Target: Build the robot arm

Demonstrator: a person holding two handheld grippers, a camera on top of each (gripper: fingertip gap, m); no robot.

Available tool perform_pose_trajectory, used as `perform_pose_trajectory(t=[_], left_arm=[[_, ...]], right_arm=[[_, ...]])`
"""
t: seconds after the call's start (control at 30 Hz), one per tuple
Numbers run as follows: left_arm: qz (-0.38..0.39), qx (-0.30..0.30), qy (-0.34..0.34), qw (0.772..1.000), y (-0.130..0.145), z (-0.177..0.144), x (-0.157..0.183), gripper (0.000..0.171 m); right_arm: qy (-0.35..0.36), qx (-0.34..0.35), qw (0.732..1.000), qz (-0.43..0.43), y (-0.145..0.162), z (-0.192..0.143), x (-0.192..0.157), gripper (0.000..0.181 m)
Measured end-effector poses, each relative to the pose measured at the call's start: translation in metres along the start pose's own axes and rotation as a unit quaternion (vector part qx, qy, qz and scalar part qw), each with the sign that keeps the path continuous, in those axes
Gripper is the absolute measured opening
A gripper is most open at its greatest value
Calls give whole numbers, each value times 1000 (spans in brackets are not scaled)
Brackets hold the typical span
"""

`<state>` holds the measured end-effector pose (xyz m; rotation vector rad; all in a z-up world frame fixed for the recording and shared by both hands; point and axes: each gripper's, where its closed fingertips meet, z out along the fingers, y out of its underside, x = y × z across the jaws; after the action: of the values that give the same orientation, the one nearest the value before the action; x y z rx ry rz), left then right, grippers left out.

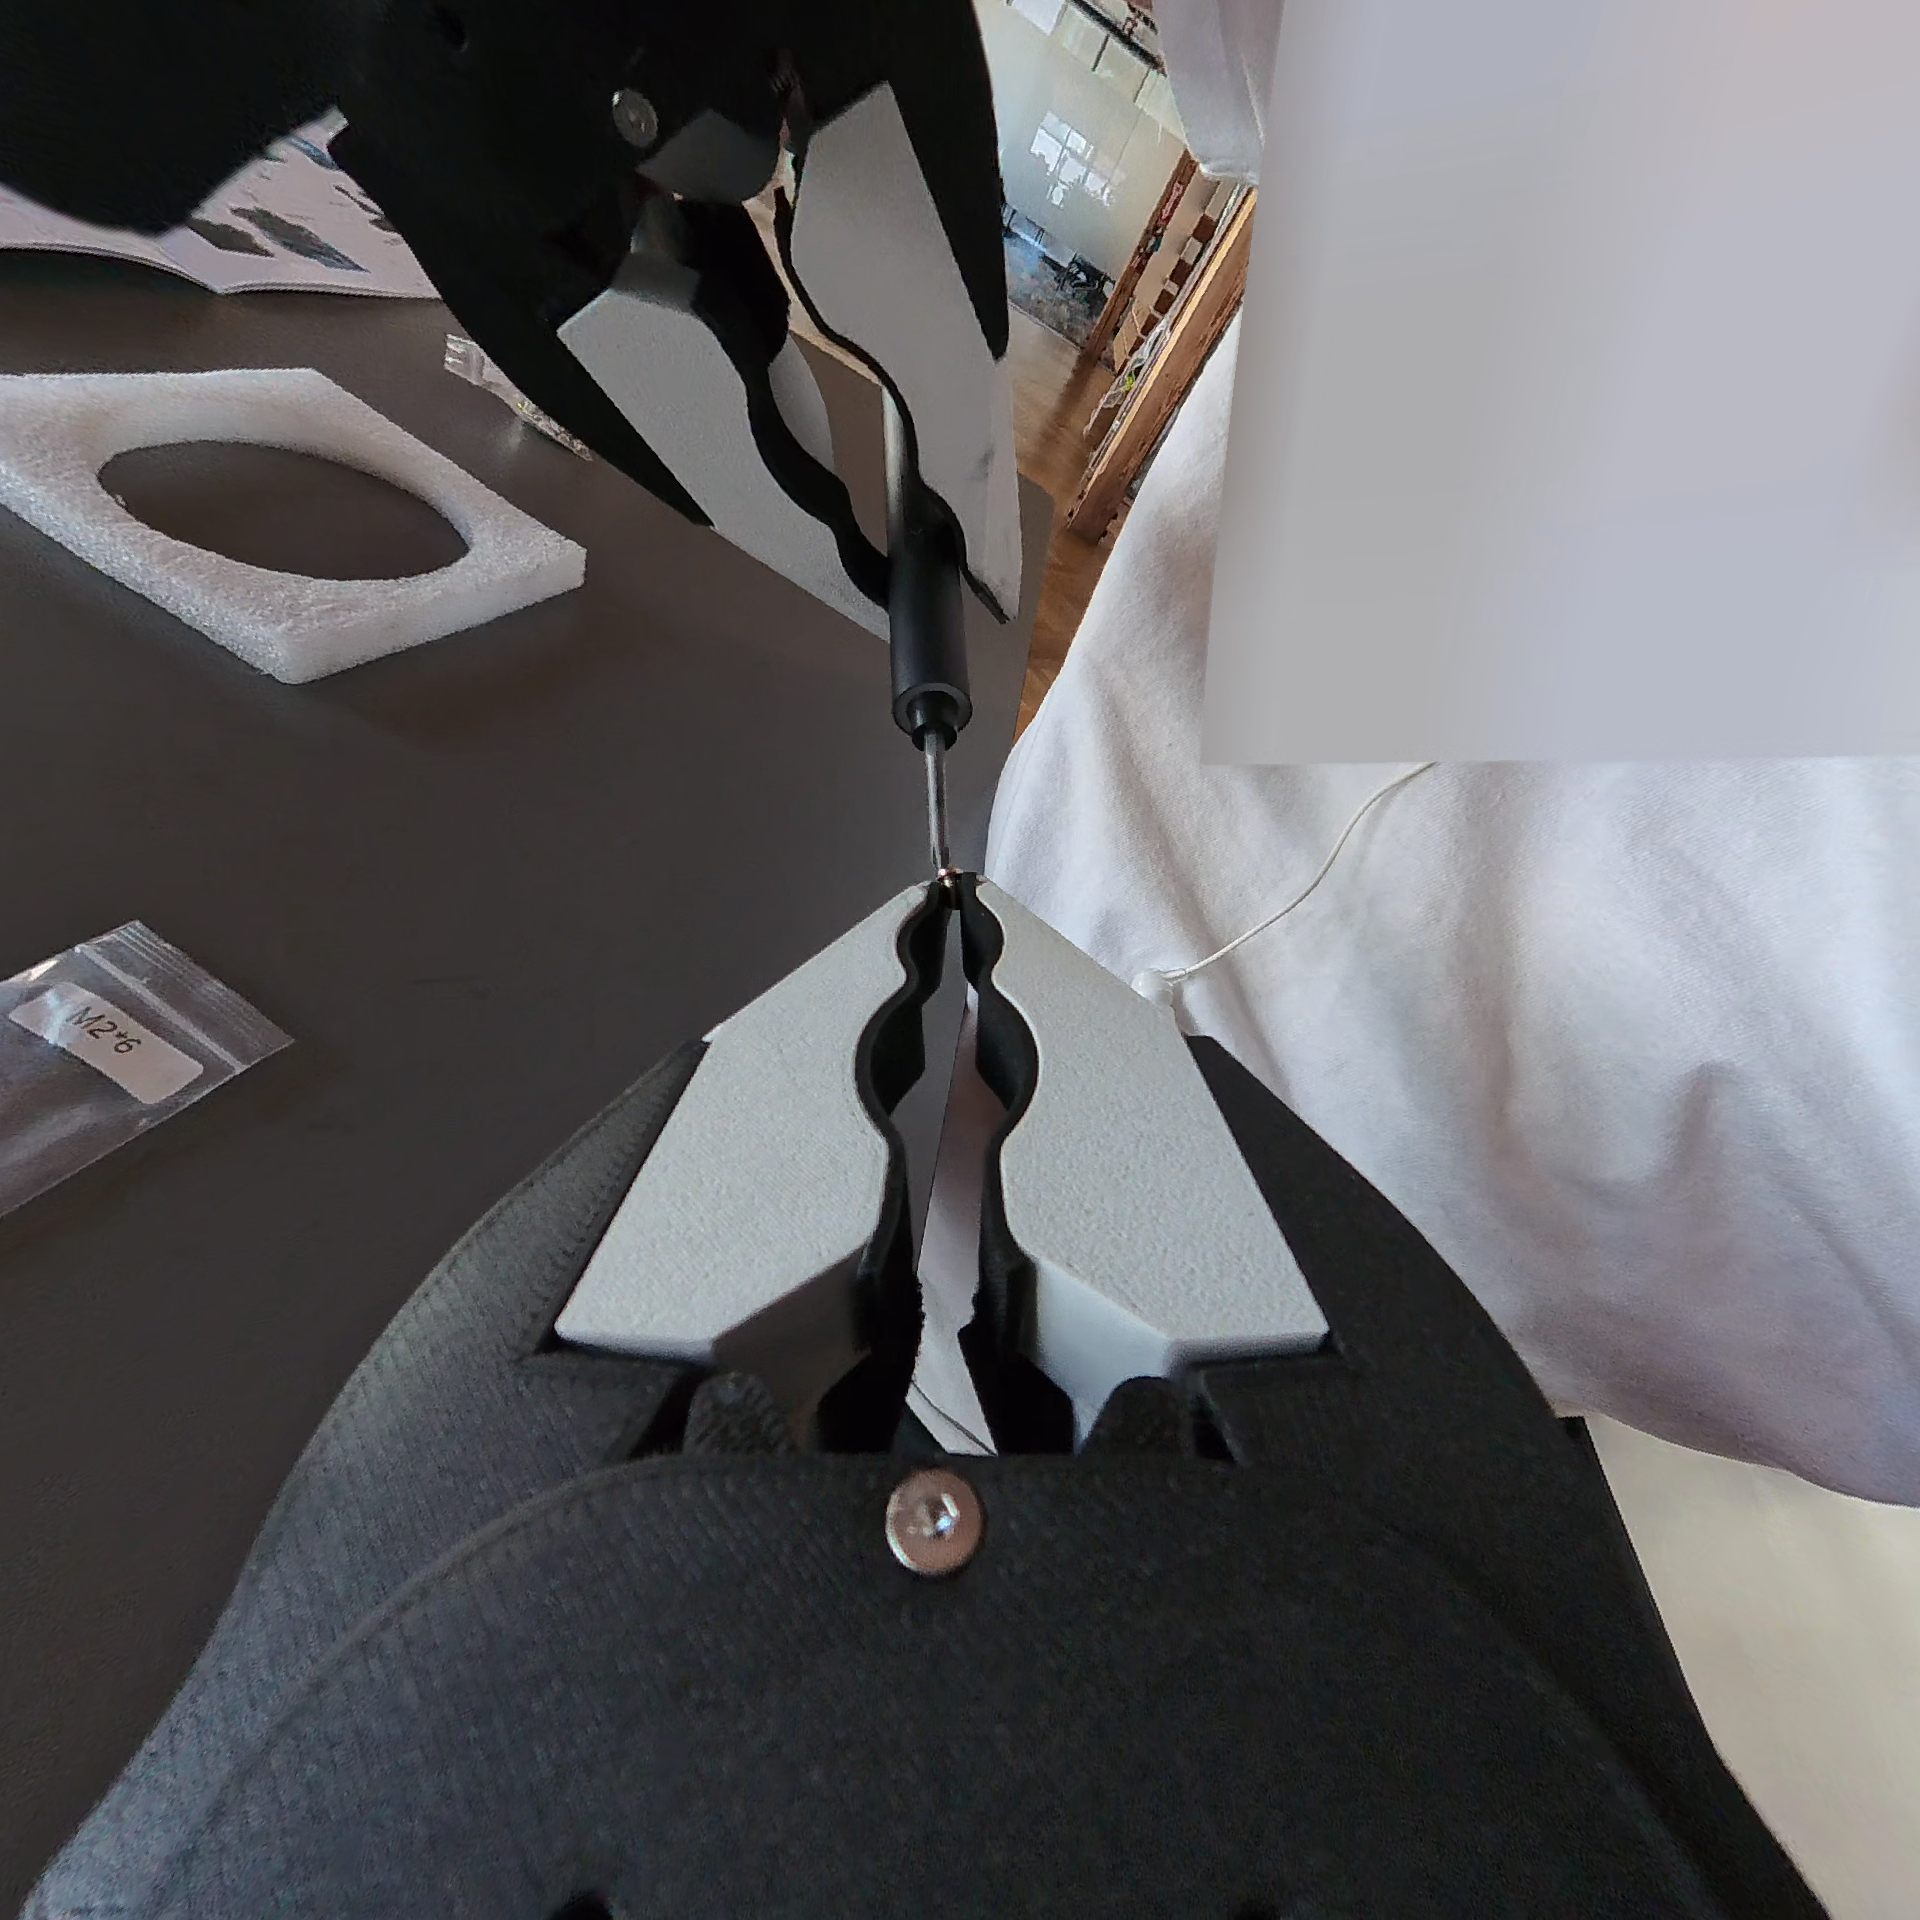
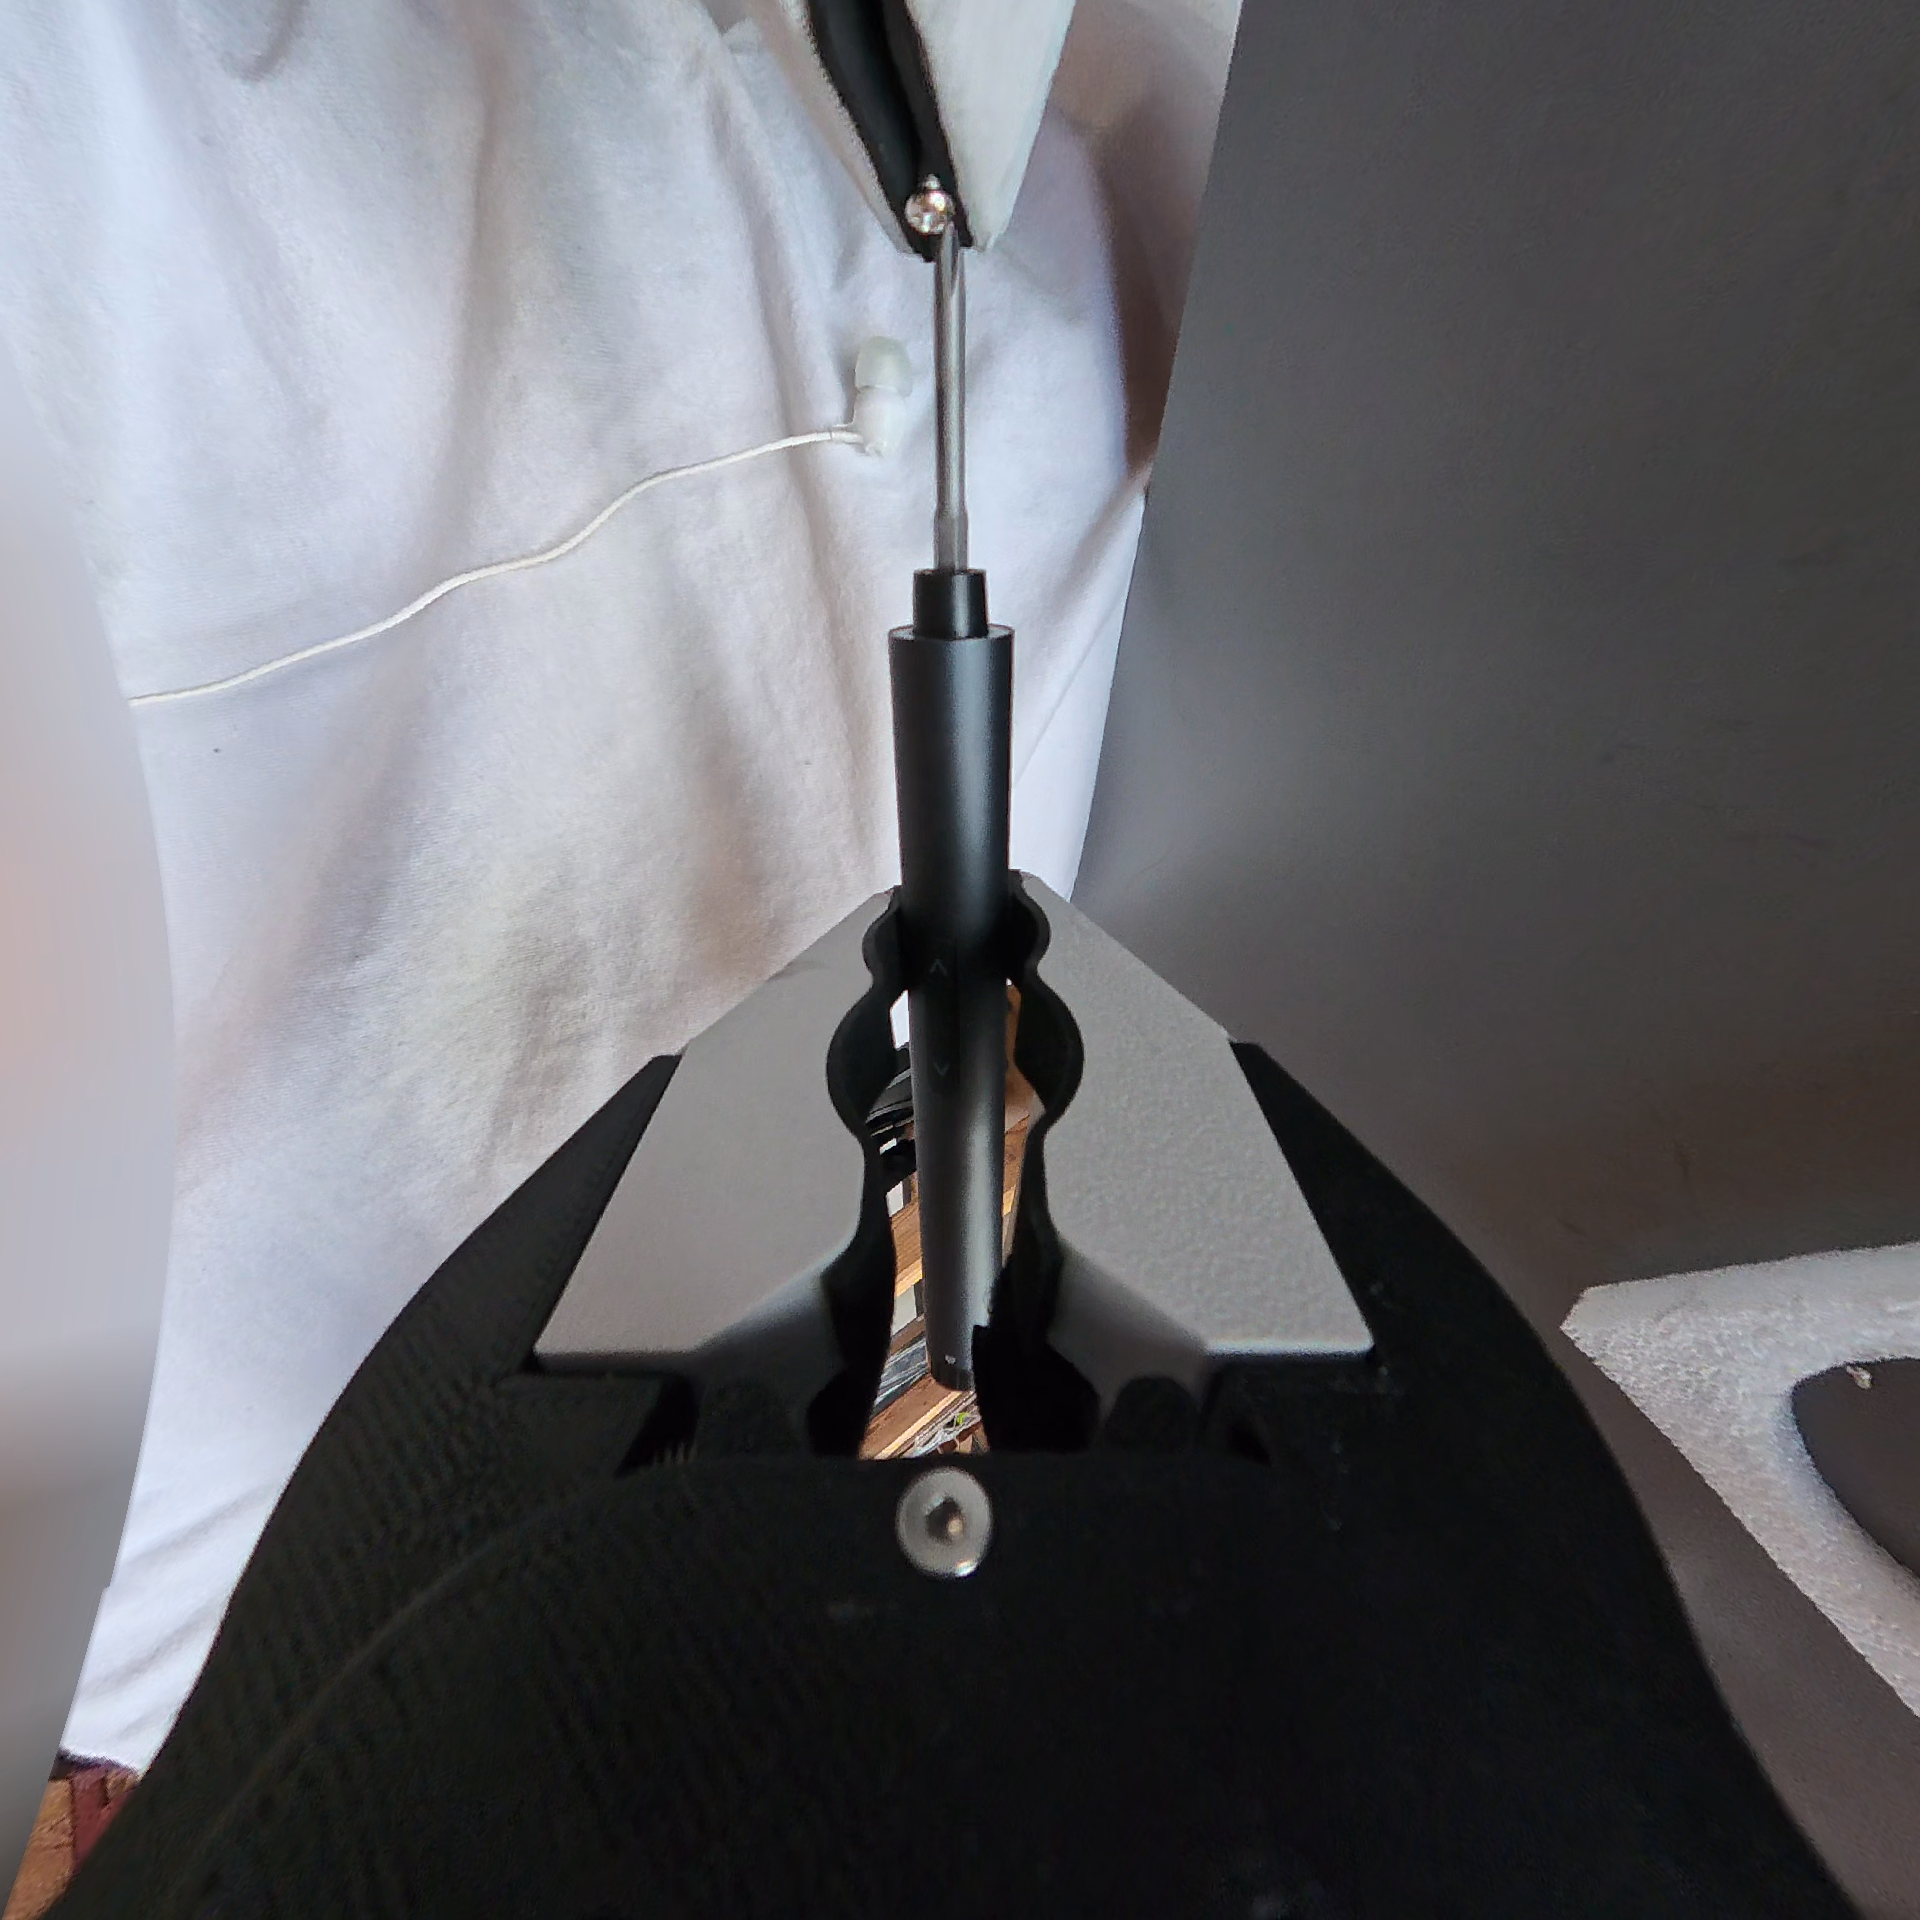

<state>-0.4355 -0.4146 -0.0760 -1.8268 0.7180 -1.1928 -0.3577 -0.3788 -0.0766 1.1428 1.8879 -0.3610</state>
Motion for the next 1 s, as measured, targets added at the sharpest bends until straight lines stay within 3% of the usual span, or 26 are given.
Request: perform_pose_trajectory(t=[1.0], left_arm=[[-6, -8, 15, 1000, 4, 4, 4, 1]], right_arm=[[4, -13, 1000, 0, 1, 3, -2, 17]])
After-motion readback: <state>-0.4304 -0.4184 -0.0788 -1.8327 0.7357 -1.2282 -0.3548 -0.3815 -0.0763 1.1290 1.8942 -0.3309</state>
